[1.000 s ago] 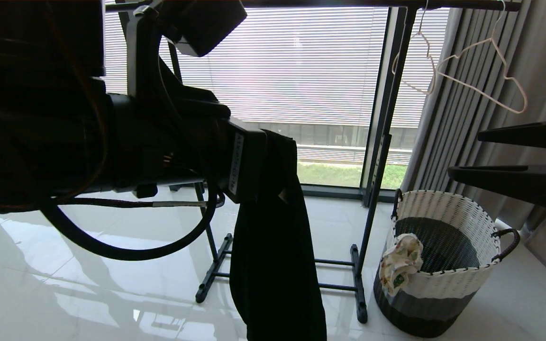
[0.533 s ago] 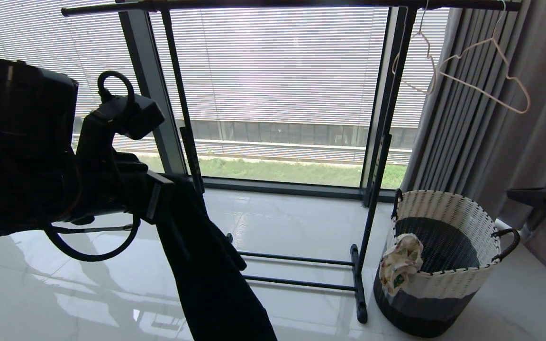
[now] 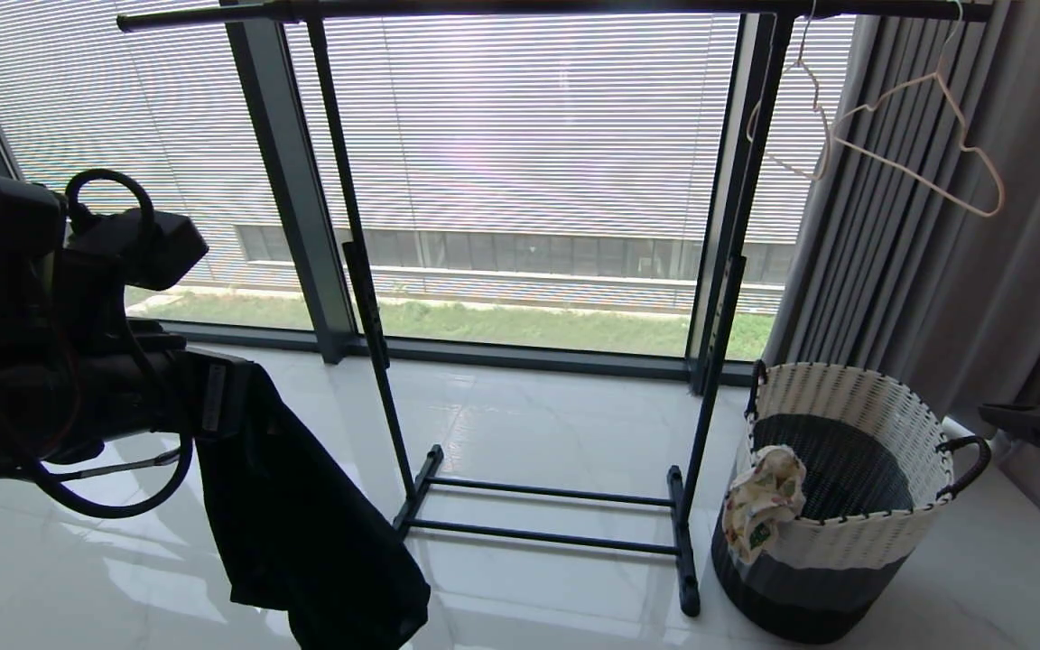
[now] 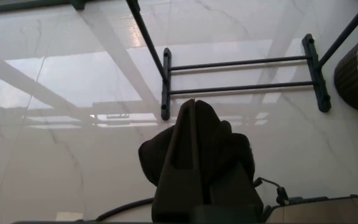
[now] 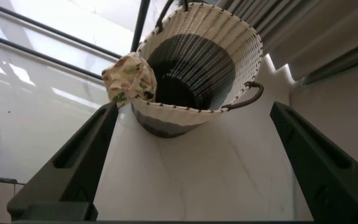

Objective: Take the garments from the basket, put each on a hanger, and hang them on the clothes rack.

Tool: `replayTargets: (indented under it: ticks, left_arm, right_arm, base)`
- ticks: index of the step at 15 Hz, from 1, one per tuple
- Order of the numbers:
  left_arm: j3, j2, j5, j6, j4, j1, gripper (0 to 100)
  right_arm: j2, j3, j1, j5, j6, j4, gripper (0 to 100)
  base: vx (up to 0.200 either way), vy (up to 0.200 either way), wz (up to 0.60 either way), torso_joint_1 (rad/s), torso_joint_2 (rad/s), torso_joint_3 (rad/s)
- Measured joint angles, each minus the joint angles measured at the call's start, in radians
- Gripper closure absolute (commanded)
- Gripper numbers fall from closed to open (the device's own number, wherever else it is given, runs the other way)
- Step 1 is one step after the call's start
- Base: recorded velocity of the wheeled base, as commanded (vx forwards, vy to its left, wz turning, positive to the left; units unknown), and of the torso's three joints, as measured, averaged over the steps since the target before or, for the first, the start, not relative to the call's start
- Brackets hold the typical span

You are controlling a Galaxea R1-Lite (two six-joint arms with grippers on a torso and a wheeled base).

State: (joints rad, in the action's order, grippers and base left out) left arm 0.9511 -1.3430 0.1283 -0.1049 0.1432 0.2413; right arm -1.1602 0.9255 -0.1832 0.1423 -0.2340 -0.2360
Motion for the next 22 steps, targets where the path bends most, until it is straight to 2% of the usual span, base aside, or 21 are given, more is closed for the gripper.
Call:
replayTargets:
  ticks: [6,22]
  left_arm:
    - [-0.023,0.015,0.049,-0.008,-0.025,0.002,100]
    - [-0.033,0.042,0.051,-0.110,-0.029,0.017,100]
  right_arm:
    - [0.002,-0.008,0.017,0.002,0.000,-0.001,0]
    - [0.014,-0.036,0.022,0.000,0.002,0.000,0]
  base:
    - [0.000,0.000,0.00,0.038,-0.14,-0.131]
    - [0.000,0.000,0.00,0.191,-0.49,-0.284]
